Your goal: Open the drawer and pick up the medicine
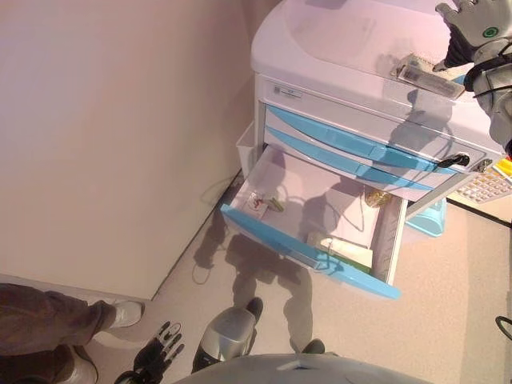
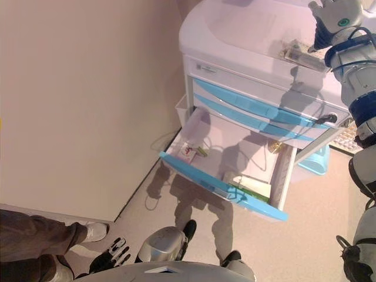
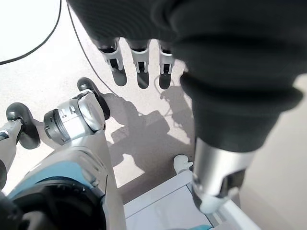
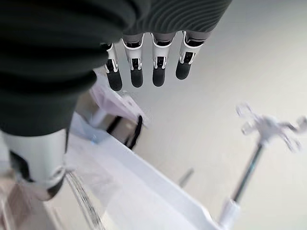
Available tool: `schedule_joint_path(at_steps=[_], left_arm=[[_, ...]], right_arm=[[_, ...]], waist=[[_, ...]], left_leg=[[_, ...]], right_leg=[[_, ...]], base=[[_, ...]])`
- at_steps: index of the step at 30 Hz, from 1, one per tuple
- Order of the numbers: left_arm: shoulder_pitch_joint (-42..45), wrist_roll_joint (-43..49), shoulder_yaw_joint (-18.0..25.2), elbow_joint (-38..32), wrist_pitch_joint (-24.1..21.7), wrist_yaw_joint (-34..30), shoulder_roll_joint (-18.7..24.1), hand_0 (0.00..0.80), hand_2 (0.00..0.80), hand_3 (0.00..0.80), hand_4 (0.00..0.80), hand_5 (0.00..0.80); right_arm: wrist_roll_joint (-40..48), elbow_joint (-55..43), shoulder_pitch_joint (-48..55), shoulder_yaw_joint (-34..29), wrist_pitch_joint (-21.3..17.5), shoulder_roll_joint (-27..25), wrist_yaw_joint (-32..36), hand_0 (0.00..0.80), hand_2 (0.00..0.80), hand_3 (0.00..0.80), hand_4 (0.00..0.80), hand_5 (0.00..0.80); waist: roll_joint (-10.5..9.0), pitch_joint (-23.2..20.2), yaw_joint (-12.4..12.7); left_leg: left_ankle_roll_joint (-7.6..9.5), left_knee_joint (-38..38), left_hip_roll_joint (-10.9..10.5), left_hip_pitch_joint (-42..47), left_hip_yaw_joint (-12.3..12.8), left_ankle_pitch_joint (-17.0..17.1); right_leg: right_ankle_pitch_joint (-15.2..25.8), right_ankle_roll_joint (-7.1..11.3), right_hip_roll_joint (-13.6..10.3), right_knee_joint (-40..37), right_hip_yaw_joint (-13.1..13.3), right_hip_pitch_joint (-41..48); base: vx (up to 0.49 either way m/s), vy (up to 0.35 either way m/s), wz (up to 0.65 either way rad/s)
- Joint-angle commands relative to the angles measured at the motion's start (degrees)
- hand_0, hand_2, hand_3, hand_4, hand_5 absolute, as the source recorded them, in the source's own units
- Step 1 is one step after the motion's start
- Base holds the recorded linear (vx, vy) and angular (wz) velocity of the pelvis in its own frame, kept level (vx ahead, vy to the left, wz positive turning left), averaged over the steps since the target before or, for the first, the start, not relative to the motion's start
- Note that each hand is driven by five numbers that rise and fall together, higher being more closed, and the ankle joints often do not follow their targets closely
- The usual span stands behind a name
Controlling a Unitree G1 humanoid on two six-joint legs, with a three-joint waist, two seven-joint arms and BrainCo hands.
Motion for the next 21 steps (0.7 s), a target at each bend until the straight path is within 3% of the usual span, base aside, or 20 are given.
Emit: schedule_joint_path(at_steps=[1, 8, 11, 13, 15, 17, 19, 21], left_arm=[[3.1, 0.7, -0.9, -2.1, -0.7, -1.1, 2.7, 0.000, 0.000, 0.000, 0.000, 0.000], [3.4, 4.1, 0.3, -1.4, -3.0, -3.5, 2.1, 0.000, 0.000, 0.000, 0.000, 0.000], [3.5, 6.7, 1.2, -1.8, -4.2, -4.4, 1.5, 0.000, 0.000, 0.000, 0.000, 0.000], [3.2, 9.6, 0.9, -1.9, -5.1, -4.2, 1.7, 0.000, 0.000, 0.000, 0.000, 0.000], [2.4, 16.6, -0.6, -2.5, -5.7, -1.0, 2.1, 0.000, 0.000, 0.000, 0.000, 0.000], [1.7, 21.6, -2.4, -3.1, -6.8, -0.4, 3.0, 0.000, 0.000, 0.000, 0.000, 0.000], [0.6, 28.5, -6.0, -3.9, -7.1, 4.3, 4.5, 0.000, 0.000, 0.000, 0.000, 0.000], [-0.9, 32.1, -9.4, -4.5, -8.2, 6.3, 7.0, 0.000, 0.000, 0.000, 0.000, 0.000]], right_arm=[[0.4, -4.7, -8.6, 6.1, 0.4, -2.6, -1.9, 0.000, 0.000, 0.000, 0.000, 0.000], [10.2, -24.5, -0.8, -5.3, -8.6, -3.0, 1.2, 0.000, 0.000, 0.000, 0.000, 0.000], [11.3, -40.1, 9.4, -15.5, -15.4, -2.9, 7.9, 0.000, 0.000, 0.000, 0.000, 0.000], [14.2, -48.4, 14.5, -20.1, -17.9, -3.2, 13.5, 0.000, 0.000, 0.000, 0.000, 0.000], [24.0, -61.5, 21.6, -25.9, -17.5, -3.8, 26.3, 0.000, 0.000, 0.000, 0.000, 0.000], [33.8, -66.8, 25.8, -28.6, -15.5, -3.9, 34.1, 0.000, 0.000, 0.000, 0.000, 0.000], [45.3, -73.3, 31.2, -31.0, -12.1, -4.4, 45.1, 0.000, 0.000, 0.000, 0.000, 0.000], [56.0, -74.7, 33.1, -30.2, -10.3, -5.0, 54.3, 0.000, 0.000, 0.000, 0.000, 0.000]], waist=[[-1.42, -2.9, 1.1], [-1.07, -3.2, -1.9], [-0.48, -3.1, -4.5], [-0.46, -3.0, -5.7], [-0.09, -2.9, -7.8], [0.08, -3.0, -9.4], [0.31, -2.8, -11.6], [0.34, -2.8, -13.1]], left_leg=[[0.00, -1.0, -1.0, 0.4, -1.2, -5.8], [-0.13, -1.4, 0.0, 0.5, 1.3, -5.8], [-0.19, -1.6, 0.7, 0.8, 3.2, -5.9], [-0.28, -1.6, 1.0, 0.9, 4.1, -6.1], [-0.30, -2.0, 1.5, 1.4, 5.2, -6.3], [-0.42, -2.1, 1.9, 1.6, 6.2, -6.4], [-0.67, -2.1, 2.6, 2.1, 8.0, -6.7], [-0.96, -2.5, 3.3, 2.4, 9.4, -6.4]], right_leg=[[-2.9, 0.32, -0.4, 7.2, 1.5, 1.2], [-2.6, 0.66, -0.1, 6.9, 2.8, 0.0], [-2.2, 0.89, 0.1, 7.0, 4.1, -0.9], [-2.3, 1.04, 0.3, 7.0, 5.2, -1.4], [-2.3, 1.31, 1.0, 7.3, 6.6, -2.3], [-2.2, 1.51, 1.4, 7.2, 7.5, -2.9], [-2.6, 1.89, 1.8, 7.3, 8.9, -3.3], [-2.6, 1.90, 2.2, 7.0, 9.5, -3.6]], base=[[-0.036, -0.040, -0.05], [-0.059, -0.043, -0.12], [-0.092, -0.053, -0.19], [-0.102, -0.078, -0.32], [-0.104, -0.091, -0.28], [-0.098, -0.089, -0.35], [-0.103, -0.092, -0.49], [-0.113, -0.120, -0.54]])
